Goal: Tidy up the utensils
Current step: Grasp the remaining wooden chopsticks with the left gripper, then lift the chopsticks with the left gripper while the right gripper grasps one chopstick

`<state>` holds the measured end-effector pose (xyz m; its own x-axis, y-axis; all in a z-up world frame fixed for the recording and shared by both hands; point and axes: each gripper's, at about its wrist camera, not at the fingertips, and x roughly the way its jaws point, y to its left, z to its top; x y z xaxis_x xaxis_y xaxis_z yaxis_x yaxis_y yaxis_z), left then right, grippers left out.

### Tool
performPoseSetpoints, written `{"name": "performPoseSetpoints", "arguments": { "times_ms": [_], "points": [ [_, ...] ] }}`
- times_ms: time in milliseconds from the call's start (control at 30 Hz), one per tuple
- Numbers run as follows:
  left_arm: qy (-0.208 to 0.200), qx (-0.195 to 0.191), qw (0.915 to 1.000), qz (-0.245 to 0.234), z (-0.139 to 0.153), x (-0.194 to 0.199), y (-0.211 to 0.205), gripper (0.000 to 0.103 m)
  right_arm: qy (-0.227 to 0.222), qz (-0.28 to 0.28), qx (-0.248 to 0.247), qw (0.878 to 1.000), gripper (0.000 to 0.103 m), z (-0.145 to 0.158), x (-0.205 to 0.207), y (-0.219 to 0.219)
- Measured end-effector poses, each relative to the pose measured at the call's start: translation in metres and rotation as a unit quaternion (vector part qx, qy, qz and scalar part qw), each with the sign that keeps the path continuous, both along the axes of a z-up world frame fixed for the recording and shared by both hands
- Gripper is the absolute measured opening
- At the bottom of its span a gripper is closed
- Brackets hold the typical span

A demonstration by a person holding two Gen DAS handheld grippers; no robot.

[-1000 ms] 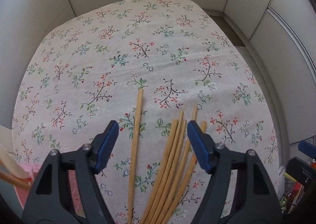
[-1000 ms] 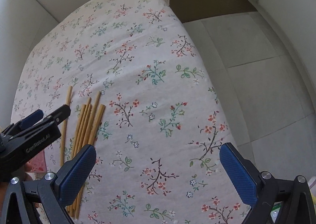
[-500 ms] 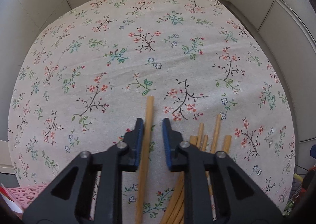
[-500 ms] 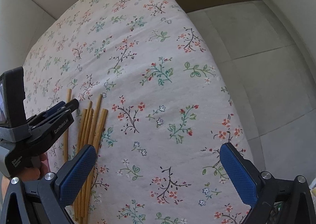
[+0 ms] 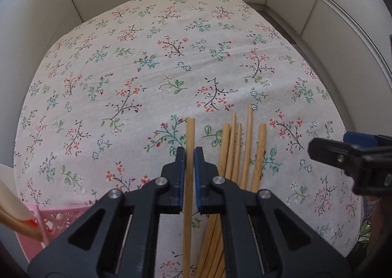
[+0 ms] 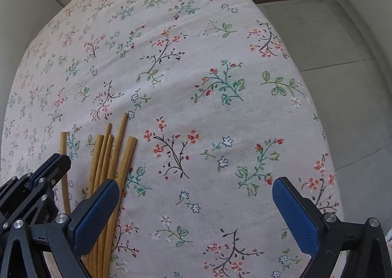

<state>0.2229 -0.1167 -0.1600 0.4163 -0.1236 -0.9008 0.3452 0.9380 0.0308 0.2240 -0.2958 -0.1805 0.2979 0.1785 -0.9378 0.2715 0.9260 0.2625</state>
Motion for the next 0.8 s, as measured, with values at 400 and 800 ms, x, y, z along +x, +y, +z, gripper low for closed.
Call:
{"name": "performPoseSetpoints", "arguments": {
  "times_ms": [400, 800],
  "points": [
    [-0.009, -0.028, 0.9992, -0.026, 0.017, -0.036, 0.01, 0.008, 0.0, 0.038, 0.025, 0.999, 0.044, -0.018, 0.022, 0.032],
    [-0.013, -0.037, 0.9988, -0.031, 0.026, -0.063, 0.023, 0.008, -0.006, 0.095, -0.005, 0.995, 0.008, -0.019, 0.025, 0.065]
  ]
}}
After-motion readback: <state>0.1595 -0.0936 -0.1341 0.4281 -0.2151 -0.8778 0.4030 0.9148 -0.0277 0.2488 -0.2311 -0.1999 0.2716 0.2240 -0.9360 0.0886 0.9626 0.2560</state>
